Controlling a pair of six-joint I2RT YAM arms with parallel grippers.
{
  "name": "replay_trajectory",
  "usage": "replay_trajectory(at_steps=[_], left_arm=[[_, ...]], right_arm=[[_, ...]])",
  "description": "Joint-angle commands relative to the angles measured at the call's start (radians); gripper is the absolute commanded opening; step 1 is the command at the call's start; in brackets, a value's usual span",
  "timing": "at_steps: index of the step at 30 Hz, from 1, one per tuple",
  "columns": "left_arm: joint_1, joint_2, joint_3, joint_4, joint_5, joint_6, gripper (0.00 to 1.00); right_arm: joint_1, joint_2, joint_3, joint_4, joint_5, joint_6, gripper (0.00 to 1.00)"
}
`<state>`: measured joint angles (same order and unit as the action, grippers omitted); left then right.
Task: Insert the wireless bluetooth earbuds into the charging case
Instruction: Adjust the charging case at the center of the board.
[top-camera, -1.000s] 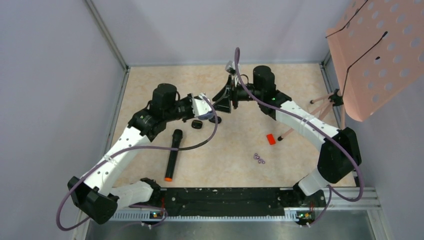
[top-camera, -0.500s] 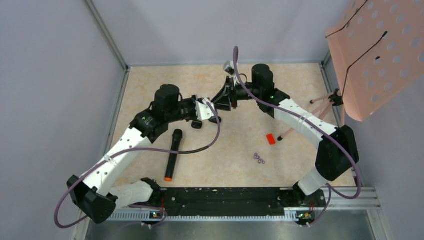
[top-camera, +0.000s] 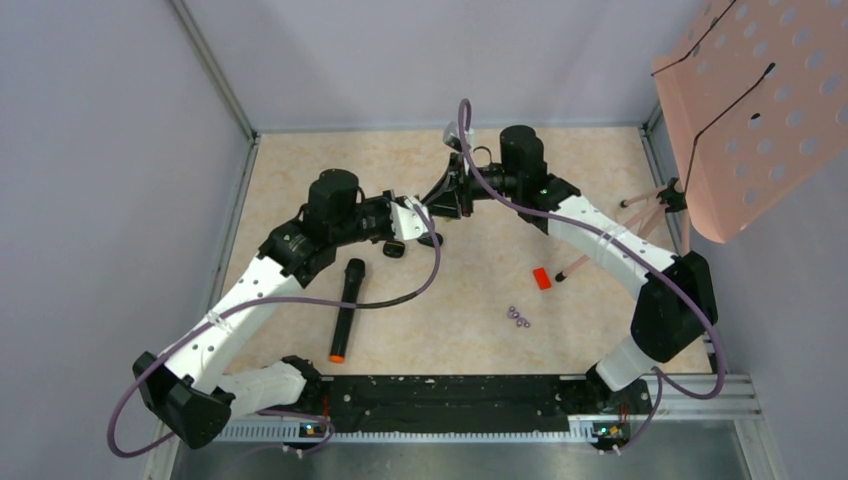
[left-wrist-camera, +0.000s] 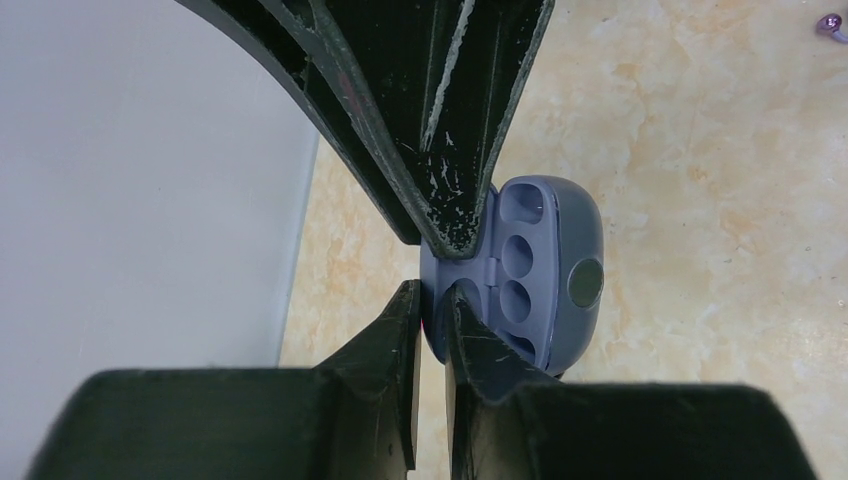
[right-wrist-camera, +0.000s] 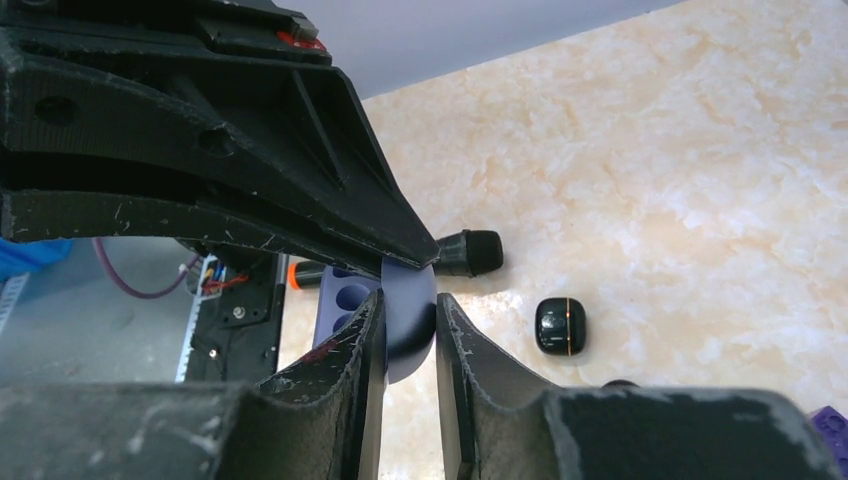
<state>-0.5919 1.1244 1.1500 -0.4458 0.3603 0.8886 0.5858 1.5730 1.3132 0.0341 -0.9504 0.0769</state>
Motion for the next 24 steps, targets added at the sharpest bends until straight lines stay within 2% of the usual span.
replay_trajectory(at_steps=[1, 4, 5, 9, 12, 14, 17, 19, 21, 24], left_arm=[[-0.006, -0.021, 0.013, 0.081, -0.005, -0.008, 0.00], [-0.005, -0.021, 0.011, 0.082, -0.013, -0.007, 0.00], [-0.005, -0.021, 0.011, 0.084, -0.016, -0.007, 0.00], [-0.005, -0.022, 0.009, 0.106, -0.028, -0.018, 0.00], [-0.005, -0.020, 0.005, 0.120, -0.048, -0.033, 0.01], [-0.005, -0.020, 0.000, 0.138, -0.090, -0.074, 0.16], [-0.002, -0.028, -0.009, 0.211, -0.229, -0.222, 0.44], [0.020, -0.036, 0.021, 0.194, -0.243, -0.311, 0.54], [0.079, -0.048, 0.063, 0.166, -0.148, -0.444, 0.60], [0.256, -0.070, 0.079, 0.170, 0.140, -0.663, 0.64]], right_arm=[[0.029, -0.018, 0.057, -0.059, -0.010, -0.071, 0.23], [0.033, -0.016, 0.058, -0.071, -0.006, -0.107, 0.27], [0.034, -0.016, 0.060, -0.076, -0.005, -0.114, 0.24], [0.036, -0.015, 0.065, -0.088, -0.002, -0.143, 0.00], [0.036, -0.023, 0.066, -0.078, 0.022, -0.153, 0.00], [0.037, -0.037, 0.068, -0.065, 0.063, -0.179, 0.00], [0.038, -0.071, 0.067, -0.043, 0.145, -0.251, 0.00], [0.038, -0.103, 0.049, 0.008, 0.206, -0.297, 0.00], [0.037, -0.141, 0.021, 0.077, 0.264, -0.340, 0.00], [0.037, -0.183, -0.011, 0.162, 0.330, -0.384, 0.00]])
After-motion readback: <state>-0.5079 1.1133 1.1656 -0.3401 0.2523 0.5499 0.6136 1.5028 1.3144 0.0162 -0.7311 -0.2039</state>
